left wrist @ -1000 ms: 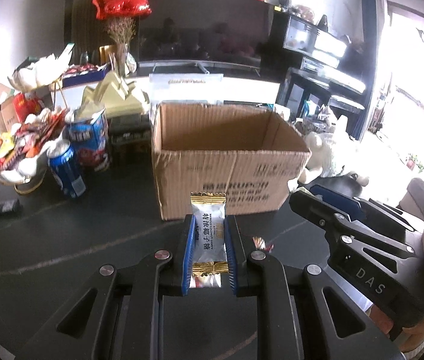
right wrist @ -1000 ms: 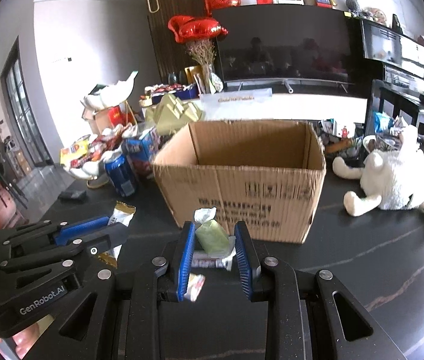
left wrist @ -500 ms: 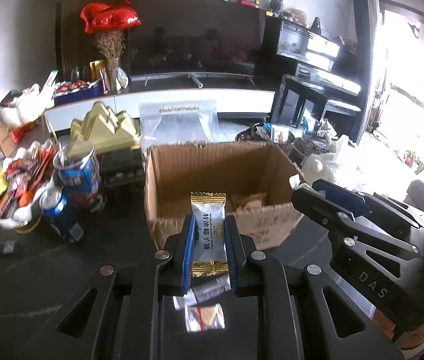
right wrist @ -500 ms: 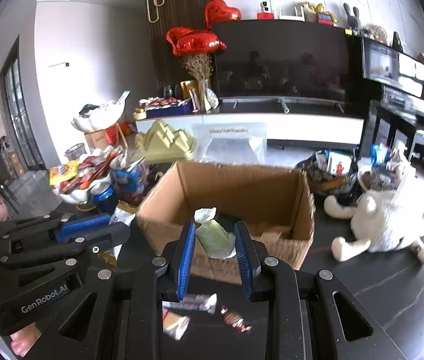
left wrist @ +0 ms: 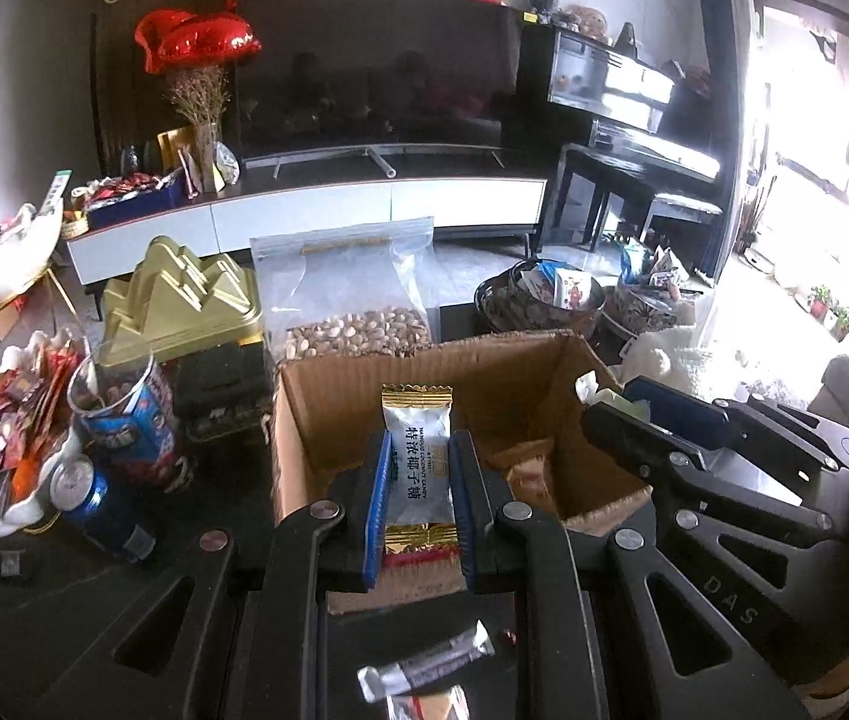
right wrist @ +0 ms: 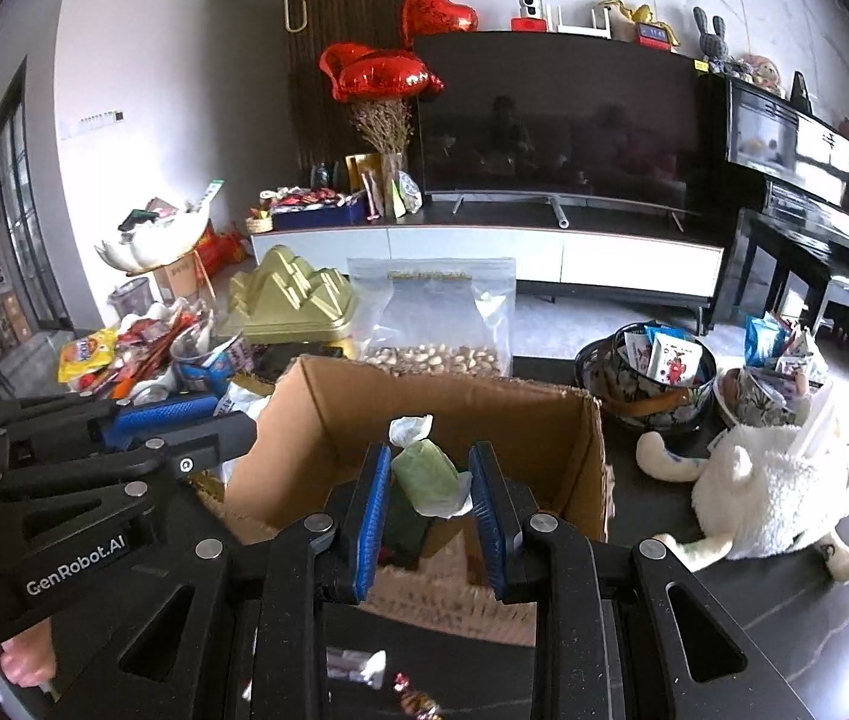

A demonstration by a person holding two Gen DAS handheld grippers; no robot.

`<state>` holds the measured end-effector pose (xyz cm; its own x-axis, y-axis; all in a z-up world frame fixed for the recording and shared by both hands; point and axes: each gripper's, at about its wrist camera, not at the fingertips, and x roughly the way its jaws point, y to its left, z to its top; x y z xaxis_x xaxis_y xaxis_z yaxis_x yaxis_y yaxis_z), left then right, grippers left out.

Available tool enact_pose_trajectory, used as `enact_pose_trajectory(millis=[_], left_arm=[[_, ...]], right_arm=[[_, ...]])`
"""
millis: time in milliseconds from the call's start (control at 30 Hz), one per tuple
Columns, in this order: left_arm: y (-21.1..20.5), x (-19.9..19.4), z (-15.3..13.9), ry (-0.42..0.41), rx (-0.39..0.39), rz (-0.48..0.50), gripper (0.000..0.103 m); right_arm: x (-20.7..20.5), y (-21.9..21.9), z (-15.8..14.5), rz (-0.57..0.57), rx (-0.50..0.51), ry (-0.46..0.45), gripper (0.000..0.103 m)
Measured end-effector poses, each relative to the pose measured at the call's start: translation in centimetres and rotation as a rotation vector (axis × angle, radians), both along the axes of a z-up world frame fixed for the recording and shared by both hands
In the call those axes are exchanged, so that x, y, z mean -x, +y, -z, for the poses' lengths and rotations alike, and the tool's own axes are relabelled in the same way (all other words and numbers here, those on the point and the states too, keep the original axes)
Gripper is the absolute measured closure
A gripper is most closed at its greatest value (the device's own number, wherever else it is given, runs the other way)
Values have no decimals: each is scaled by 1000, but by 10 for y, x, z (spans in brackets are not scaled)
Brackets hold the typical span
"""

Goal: Organize snacks
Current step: 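Carry both candies into the cardboard box and open both grippers, then move both open grippers back toward the cheese cake packet and red chocolate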

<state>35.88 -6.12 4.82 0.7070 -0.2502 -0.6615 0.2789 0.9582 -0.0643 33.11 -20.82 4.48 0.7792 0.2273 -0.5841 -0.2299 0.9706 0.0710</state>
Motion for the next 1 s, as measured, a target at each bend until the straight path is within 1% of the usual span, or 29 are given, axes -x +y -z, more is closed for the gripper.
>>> enact_pose_trajectory(millis=[67,133,167,200,233,300,433,567,667,833,867,1000], left_arm=[[0,-9,3,3,-1,-6,81],[1,-14,6,3,-1,-13,69],[3,-15,6,0,-1,-23,63],[3,-14,6,-3,-4,-32,62],[5,-13,7,-6,-8,-36,61],[7,-7,7,-15,-16,-46,52],[9,12,6,-48,-42,-59,47],[10,35,7,-59,-33,-56,42],[12,48,8,-58,-24,-61,41],[15,71,7,-61,-11,-74,39],[15,76,7,-66,-11,-79,37],[13,92,10,-77,-24,-91,36]], right_arm=[[-8,0,3,8,7,0,74],[-14,1,6,22,16,8,67],[-15,0,7,30,21,9,60],[-16,-1,8,46,27,9,58],[-15,-1,9,53,31,10,58],[-14,-1,11,47,37,13,58],[-2,-4,12,40,27,9,57],[17,-2,13,14,24,-7,56],[30,0,13,-1,23,-23,53],[52,1,15,-23,14,-45,53],[56,1,16,-30,12,-48,53],[67,0,19,-54,-5,-42,53]])
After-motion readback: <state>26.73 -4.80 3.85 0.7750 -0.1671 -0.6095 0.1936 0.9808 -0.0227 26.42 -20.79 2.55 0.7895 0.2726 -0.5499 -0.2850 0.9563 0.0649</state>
